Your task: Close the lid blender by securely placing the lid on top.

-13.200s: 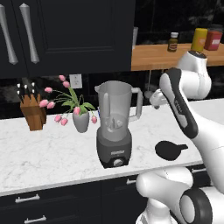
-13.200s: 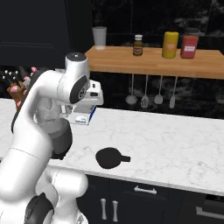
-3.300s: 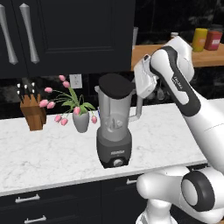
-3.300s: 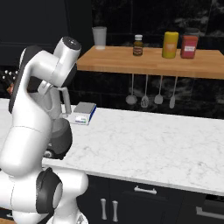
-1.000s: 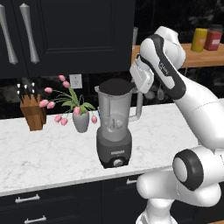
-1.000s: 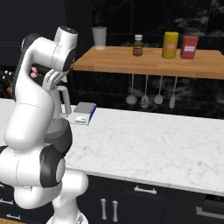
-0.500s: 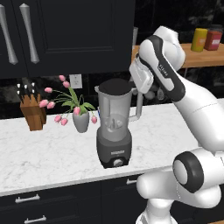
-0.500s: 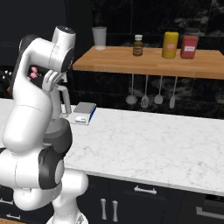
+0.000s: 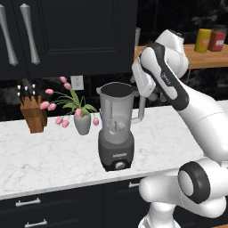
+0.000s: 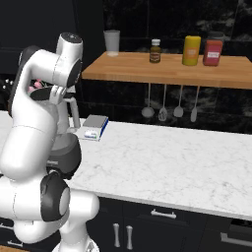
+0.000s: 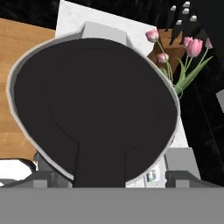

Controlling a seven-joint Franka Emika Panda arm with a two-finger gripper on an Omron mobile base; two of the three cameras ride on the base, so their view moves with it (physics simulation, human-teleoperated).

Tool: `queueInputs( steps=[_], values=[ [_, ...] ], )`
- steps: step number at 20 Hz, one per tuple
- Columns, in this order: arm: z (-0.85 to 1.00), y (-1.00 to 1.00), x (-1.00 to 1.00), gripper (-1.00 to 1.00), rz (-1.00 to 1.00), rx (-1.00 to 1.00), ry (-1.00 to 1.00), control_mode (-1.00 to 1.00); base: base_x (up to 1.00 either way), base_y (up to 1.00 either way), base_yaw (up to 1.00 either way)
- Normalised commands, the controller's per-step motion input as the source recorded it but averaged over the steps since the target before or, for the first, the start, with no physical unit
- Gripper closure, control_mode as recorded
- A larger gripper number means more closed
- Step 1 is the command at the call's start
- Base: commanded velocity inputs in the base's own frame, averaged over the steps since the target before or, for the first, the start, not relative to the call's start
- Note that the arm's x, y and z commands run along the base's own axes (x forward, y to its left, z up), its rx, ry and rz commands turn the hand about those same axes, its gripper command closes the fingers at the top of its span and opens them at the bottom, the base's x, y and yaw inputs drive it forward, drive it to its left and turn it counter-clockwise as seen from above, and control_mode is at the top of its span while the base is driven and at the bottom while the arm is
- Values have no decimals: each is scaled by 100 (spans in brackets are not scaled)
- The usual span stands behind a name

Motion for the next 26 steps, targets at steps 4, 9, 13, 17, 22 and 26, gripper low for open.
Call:
queueInputs(
  steps=[4,9,13,17,22,26],
  values=[
    [14,-1,-11,-100,0,0,-14,-100,0,0,0],
    [3,-9,-58,-100,0,1,-13,-100,0,0,0],
    [0,-36,-47,-100,0,1,-3,-100,0,0,0],
    [-15,-51,-51,-100,-3,2,0,-100,0,0,0],
    [-21,-53,-43,-100,-3,1,0,-100,0,0,0],
    [-28,-50,-26,-100,-3,0,0,-100,0,0,0]
  ],
)
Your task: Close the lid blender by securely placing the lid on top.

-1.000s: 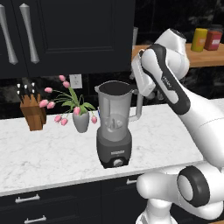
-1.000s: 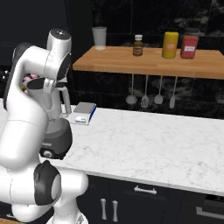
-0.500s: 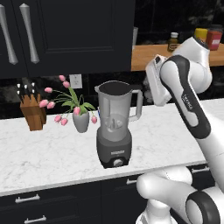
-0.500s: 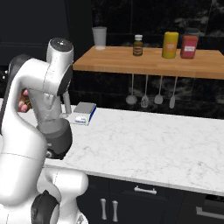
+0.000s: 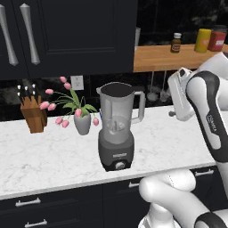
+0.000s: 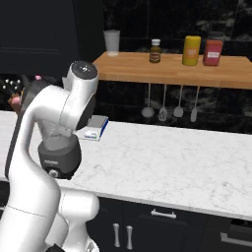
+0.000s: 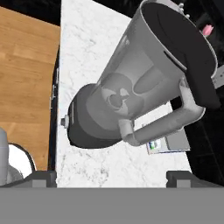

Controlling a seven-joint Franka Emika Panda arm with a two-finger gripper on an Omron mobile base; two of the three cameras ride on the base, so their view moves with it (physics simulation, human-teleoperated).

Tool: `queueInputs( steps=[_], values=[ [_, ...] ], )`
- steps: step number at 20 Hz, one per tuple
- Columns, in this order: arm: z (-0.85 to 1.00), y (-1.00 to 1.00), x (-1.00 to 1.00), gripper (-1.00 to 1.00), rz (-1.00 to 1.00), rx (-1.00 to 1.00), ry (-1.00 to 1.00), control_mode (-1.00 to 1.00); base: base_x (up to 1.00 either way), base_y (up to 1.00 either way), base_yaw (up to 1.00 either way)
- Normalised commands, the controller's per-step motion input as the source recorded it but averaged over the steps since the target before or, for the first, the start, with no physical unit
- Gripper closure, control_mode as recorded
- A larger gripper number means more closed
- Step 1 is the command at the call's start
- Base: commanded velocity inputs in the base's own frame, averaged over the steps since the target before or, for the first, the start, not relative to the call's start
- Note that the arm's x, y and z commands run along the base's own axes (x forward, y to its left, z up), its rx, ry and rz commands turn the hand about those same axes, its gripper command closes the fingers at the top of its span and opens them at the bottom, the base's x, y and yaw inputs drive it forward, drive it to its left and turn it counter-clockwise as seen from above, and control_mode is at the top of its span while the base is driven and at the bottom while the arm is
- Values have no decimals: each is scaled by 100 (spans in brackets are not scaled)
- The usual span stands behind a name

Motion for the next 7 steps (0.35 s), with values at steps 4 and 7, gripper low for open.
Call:
queueInputs(
  steps=[4,7],
  values=[
    [-15,-14,-2,-100,-2,-1,0,-100,0,0,0],
    [-2,-2,0,-100,0,0,0,-100,0,0,0]
  ],
)
